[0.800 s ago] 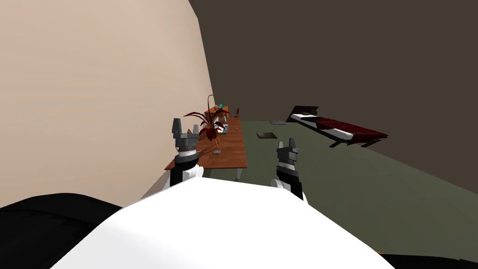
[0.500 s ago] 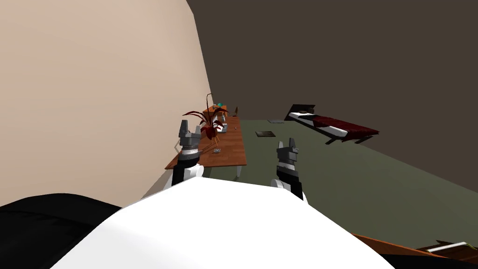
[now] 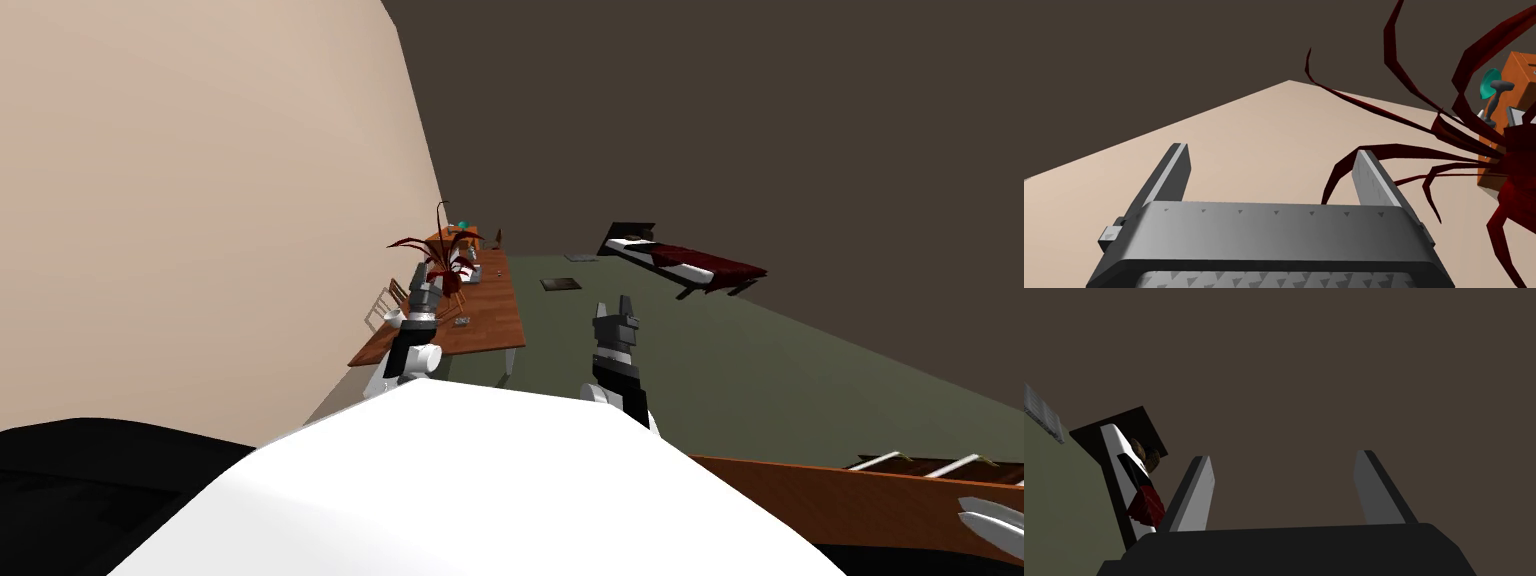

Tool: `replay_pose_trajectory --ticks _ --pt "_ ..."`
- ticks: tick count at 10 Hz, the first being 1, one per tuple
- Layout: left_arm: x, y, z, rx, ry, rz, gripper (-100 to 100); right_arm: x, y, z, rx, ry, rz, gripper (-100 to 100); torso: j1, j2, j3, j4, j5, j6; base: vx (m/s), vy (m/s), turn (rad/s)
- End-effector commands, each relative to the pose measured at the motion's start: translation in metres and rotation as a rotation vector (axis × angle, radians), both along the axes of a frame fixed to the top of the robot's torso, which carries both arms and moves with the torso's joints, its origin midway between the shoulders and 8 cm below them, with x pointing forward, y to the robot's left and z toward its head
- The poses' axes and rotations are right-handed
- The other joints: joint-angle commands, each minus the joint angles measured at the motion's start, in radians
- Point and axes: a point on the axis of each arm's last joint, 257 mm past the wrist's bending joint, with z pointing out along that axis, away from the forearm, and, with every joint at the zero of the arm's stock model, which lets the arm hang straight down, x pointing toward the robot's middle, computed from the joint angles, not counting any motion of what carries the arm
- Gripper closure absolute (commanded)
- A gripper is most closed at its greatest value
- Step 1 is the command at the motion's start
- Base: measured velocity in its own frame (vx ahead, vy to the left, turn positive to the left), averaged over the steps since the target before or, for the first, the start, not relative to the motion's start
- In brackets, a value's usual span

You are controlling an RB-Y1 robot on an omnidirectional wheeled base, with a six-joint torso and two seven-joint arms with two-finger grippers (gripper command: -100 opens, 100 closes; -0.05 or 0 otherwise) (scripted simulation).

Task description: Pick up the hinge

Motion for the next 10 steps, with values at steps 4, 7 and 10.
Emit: replay_pose_trajectory --ticks 4,7,10 --pt "0.040 0.015 -0.039 -0.018 0.126 -0.007 -100 0.000 0.000 0.000 0.000 0.000 0.000 0 -0.001 -0.003 -0.002 -0.001 0.000 0.000 -0.039 0.018 -0.089" --pt "0.060 0.023 -0.070 -0.031 0.214 -0.003 -100 0.000 0.000 0.000 0.000 0.000 0.000 0 0.000 -0.002 -0.001 0.000 0.000 0.000 -0.044 0.018 -0.073" --pt "0.090 0.035 -0.098 -0.048 0.313 -0.004 -100 0.000 0.000 0.000 0.000 0.000 0.000 0 0.000 -0.003 -0.002 -0.001 0.000 -0.001 -0.031 0.019 -0.110"
